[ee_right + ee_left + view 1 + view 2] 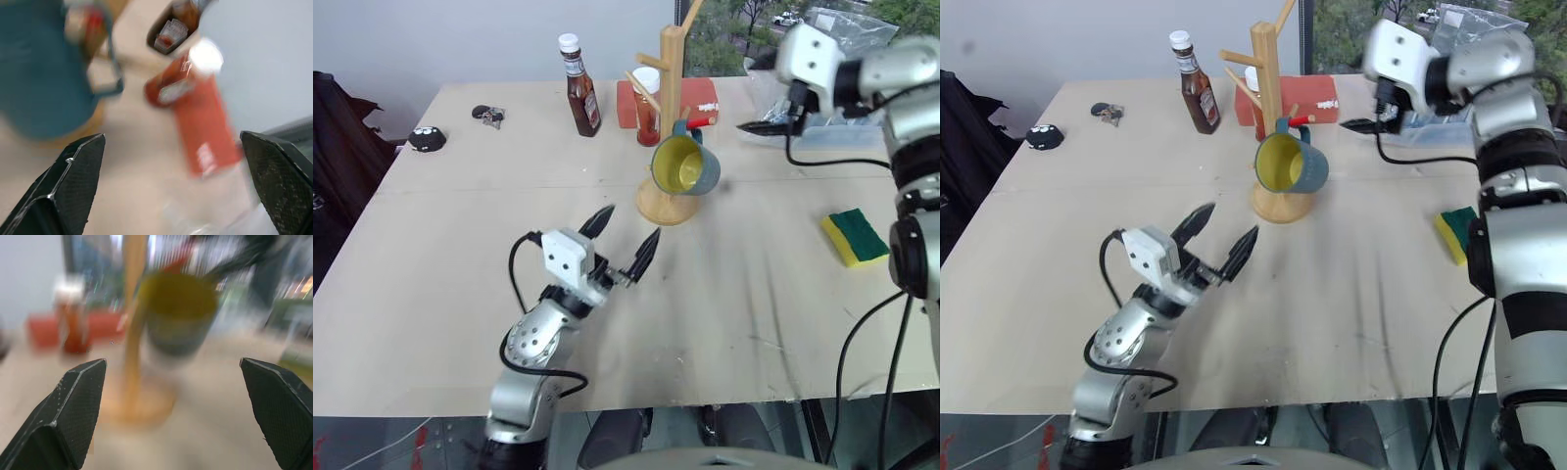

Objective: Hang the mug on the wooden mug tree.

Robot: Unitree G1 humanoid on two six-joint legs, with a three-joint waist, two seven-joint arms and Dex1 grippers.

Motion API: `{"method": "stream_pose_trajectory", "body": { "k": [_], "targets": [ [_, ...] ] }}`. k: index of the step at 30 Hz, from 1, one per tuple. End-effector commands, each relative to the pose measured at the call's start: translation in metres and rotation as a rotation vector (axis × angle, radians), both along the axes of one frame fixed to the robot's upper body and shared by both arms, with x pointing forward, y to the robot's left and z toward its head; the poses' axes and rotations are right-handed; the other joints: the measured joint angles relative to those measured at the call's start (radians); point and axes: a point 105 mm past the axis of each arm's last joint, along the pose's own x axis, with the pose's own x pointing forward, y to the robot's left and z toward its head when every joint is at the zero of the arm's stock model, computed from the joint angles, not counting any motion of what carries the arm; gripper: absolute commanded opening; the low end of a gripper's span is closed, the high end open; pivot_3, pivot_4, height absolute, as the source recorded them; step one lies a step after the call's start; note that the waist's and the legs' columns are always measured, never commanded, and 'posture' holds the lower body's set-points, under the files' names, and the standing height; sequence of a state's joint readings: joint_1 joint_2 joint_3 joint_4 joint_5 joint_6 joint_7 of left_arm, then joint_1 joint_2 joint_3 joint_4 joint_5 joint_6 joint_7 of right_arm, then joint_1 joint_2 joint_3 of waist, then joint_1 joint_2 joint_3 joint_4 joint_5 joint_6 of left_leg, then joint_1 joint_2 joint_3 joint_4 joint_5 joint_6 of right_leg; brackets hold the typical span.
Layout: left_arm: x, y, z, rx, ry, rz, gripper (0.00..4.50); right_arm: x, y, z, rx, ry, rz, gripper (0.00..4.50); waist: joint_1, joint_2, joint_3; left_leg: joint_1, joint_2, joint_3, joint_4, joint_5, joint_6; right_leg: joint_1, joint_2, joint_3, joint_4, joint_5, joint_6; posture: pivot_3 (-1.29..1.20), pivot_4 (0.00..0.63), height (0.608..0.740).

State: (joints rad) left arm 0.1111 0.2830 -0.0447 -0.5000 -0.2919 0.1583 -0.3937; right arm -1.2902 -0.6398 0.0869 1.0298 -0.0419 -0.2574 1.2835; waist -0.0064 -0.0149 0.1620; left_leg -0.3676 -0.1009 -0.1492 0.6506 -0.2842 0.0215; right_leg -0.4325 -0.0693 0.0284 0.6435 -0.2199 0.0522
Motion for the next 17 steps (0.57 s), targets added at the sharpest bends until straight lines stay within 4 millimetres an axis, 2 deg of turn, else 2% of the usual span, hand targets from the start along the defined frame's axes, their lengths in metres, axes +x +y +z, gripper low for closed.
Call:
{"method": "stream_pose_trajectory", "body": {
  "k": [1,5,8,10,13,15,17],
  "targets": [
    [-0.009,0.011,-0.022,0.072,0.114,0.016,4.50,-0.027,-0.012,-0.027,0.326,0.098,0.042,4.45,0.000,0.000,0.000,0.000,0.000,0.000,0.000,0.000,0.000,0.000,0.000,0.001,0.000,0.000,0.000,0.00,0.150,0.740],
    [-0.020,0.023,-0.050,0.164,0.218,0.035,4.50,-0.082,-0.020,-0.103,0.472,0.270,-0.067,4.45,0.013,0.005,-0.002,-0.004,0.001,-0.004,0.000,0.000,0.000,-0.003,-0.001,0.001,0.001,0.000,0.000,0.00,0.150,0.740],
    [-0.027,0.028,-0.061,0.178,0.250,0.047,4.50,-0.115,-0.023,-0.144,0.559,0.358,-0.181,4.45,0.016,0.009,-0.003,-0.007,0.001,0.003,0.001,0.000,0.000,-0.009,0.000,0.005,0.005,0.000,0.000,0.00,0.150,0.740],
    [-0.032,0.029,-0.068,0.181,0.271,0.044,4.50,-0.136,-0.026,-0.171,0.570,0.370,-0.250,4.45,0.017,0.007,-0.003,-0.003,0.001,0.004,0.002,-0.001,0.001,-0.005,0.000,0.009,0.005,0.001,0.002,0.00,0.150,0.740],
    [-0.037,0.029,-0.074,0.170,0.296,0.022,4.50,-0.150,-0.030,-0.189,0.586,0.345,-0.327,4.45,0.018,0.007,-0.003,0.009,0.001,0.005,0.002,-0.004,0.006,0.007,0.001,0.008,0.001,0.001,0.003,0.00,0.150,0.740],
    [-0.038,0.030,-0.076,0.187,0.304,0.015,4.50,-0.154,-0.033,-0.195,0.599,0.329,-0.365,4.45,0.017,0.007,-0.003,0.014,0.002,0.007,0.003,-0.004,0.006,0.014,0.001,0.005,-0.001,0.003,0.010,0.00,0.150,0.740],
    [-0.037,0.031,-0.077,0.203,0.302,0.012,4.50,-0.157,-0.034,-0.199,0.596,0.327,-0.381,4.45,0.017,0.006,-0.002,0.022,0.002,0.009,0.003,-0.004,0.005,0.023,-0.001,0.004,-0.002,0.002,0.010,0.00,0.150,0.740]
  ]
}}
